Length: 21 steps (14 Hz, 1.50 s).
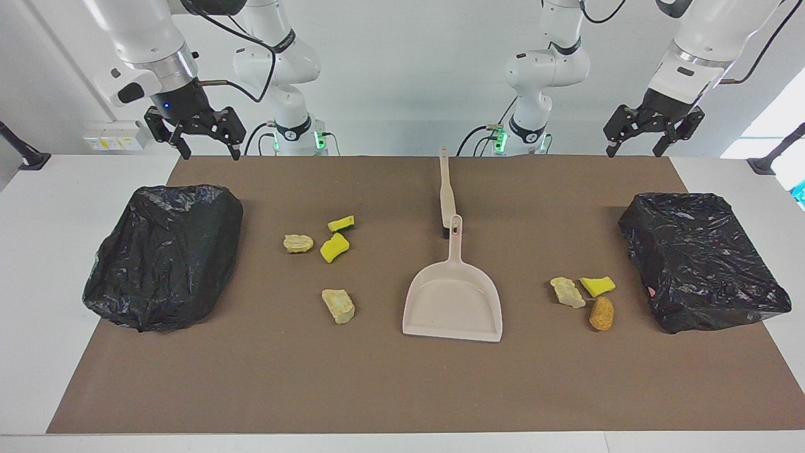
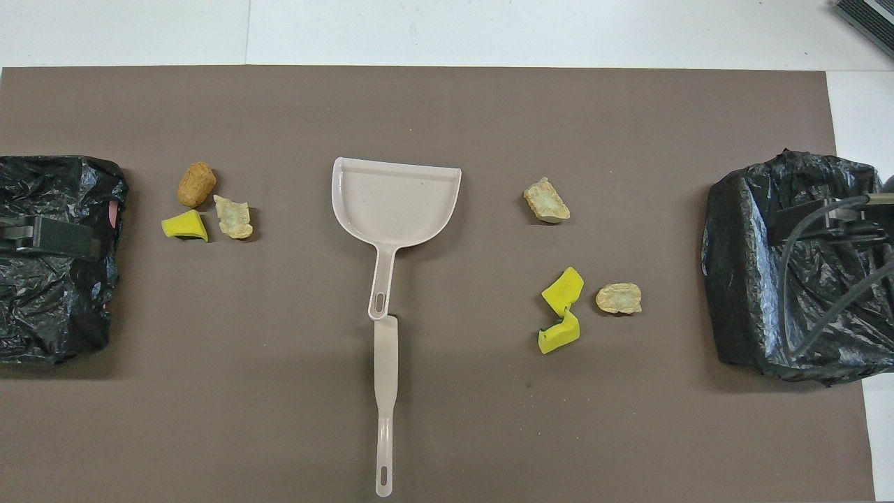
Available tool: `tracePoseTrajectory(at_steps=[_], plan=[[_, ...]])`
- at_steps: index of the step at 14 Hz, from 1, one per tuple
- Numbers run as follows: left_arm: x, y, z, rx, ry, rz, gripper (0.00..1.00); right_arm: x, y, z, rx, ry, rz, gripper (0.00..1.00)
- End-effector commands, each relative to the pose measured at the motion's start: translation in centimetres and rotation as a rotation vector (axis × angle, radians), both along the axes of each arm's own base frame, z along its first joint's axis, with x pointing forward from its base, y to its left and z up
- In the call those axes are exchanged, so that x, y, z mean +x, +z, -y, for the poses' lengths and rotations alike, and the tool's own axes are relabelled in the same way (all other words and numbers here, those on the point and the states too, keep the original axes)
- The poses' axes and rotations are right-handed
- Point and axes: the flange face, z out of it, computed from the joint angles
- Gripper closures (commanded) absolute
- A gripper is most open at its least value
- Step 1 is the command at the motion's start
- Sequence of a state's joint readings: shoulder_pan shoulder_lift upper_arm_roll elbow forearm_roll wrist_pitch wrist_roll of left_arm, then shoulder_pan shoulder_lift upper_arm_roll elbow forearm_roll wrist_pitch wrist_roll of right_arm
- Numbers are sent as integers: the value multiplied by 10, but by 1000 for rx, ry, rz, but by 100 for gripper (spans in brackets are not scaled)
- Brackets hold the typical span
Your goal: Sweep and dump trash in bin
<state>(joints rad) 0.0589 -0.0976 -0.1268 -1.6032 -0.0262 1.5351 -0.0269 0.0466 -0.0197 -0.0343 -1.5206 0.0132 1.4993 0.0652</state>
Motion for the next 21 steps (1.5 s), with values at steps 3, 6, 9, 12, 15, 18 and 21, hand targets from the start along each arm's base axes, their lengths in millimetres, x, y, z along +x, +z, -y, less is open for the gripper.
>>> tracePoseTrajectory(at_steps=[3, 6, 9, 12, 15, 18, 21], plan=[[-4, 2, -3, -7, 4, 2, 0, -8, 0, -1, 12, -22, -4, 0], [-4, 2, -3, -7, 4, 2, 0, -10, -1, -3, 14, -20, -4, 0], [-4, 2, -3, -7, 4, 2, 0, -10, -1, -5, 14, -12, -4, 0], [-4, 2, -3, -7, 4, 2, 0, -10, -2, -5, 13, -17, -4, 0], [-4, 2, -3, -7, 4, 2, 0, -10, -3, -5, 14, -14, -4, 0], [-5, 2, -2, -7, 2, 2, 0, -10, -5, -4, 14, -10, -2, 0], [-4, 2, -3, -7, 4, 2, 0, -13, -6, -3, 14, -8, -5, 0]])
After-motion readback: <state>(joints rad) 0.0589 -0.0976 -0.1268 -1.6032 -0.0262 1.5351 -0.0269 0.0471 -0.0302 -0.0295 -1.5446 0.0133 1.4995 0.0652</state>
